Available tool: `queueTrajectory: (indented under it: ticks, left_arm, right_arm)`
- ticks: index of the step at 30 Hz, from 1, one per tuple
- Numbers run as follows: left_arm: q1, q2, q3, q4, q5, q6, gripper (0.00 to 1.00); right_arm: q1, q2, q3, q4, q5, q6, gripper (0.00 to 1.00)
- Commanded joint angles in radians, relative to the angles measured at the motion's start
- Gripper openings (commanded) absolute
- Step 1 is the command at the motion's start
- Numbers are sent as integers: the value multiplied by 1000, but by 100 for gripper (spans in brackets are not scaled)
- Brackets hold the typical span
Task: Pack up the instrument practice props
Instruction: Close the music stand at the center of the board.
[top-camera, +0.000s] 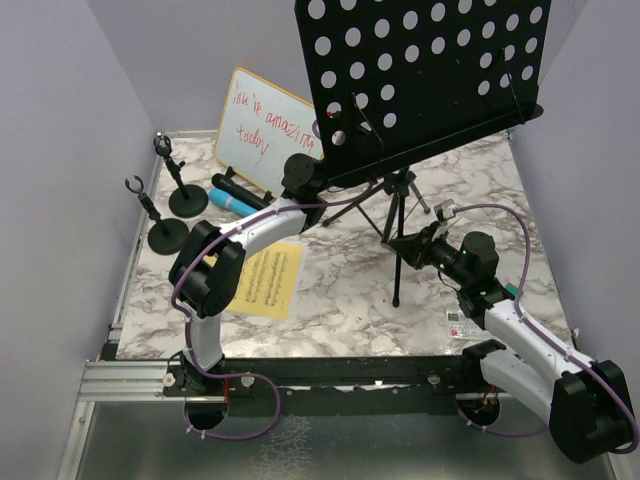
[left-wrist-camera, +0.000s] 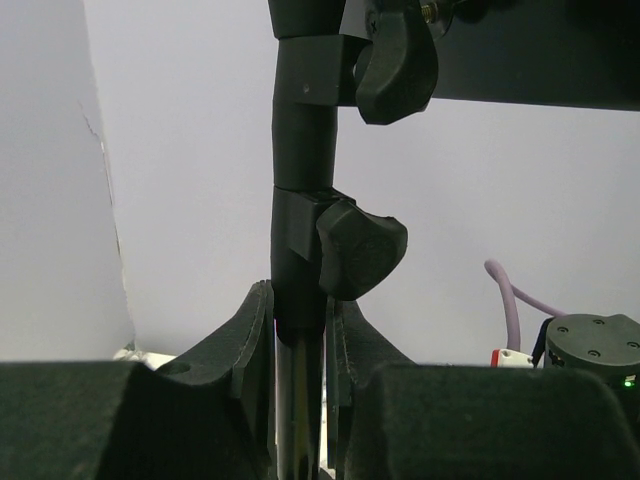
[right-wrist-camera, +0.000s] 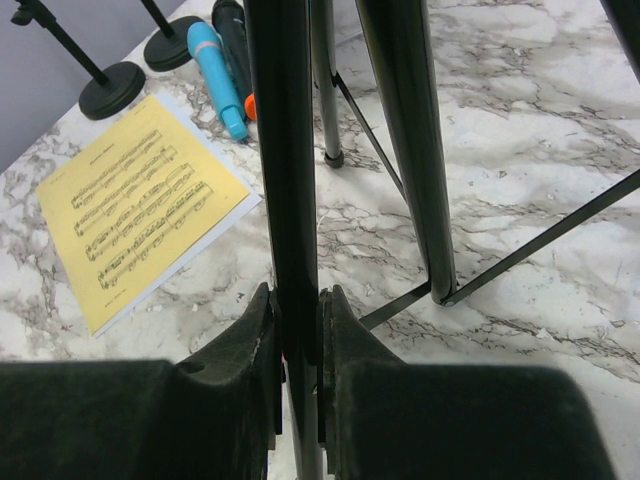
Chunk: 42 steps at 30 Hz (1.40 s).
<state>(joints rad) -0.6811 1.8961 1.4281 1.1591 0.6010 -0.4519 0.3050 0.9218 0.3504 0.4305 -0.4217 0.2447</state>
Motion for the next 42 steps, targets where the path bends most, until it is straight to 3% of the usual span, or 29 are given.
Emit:
queueTrajectory:
  ticks: [1, 15, 29, 42]
  left_arm:
    - [-31, -47, -3, 10, 1, -12, 0]
    - [-64, -90, -23, 10, -1, -30, 0]
    - [-77, -196, -193, 73, -87, -42, 0]
    - [-78, -307, -324, -17, -182, 48, 0]
  right_arm:
    - [-5, -32, 50, 118, 98, -5, 1]
    - [-4, -11, 132, 164, 108, -32, 1]
    - [-5, 20, 172, 228, 81, -4, 1]
    - [-4, 172, 168, 345, -93, 42, 4]
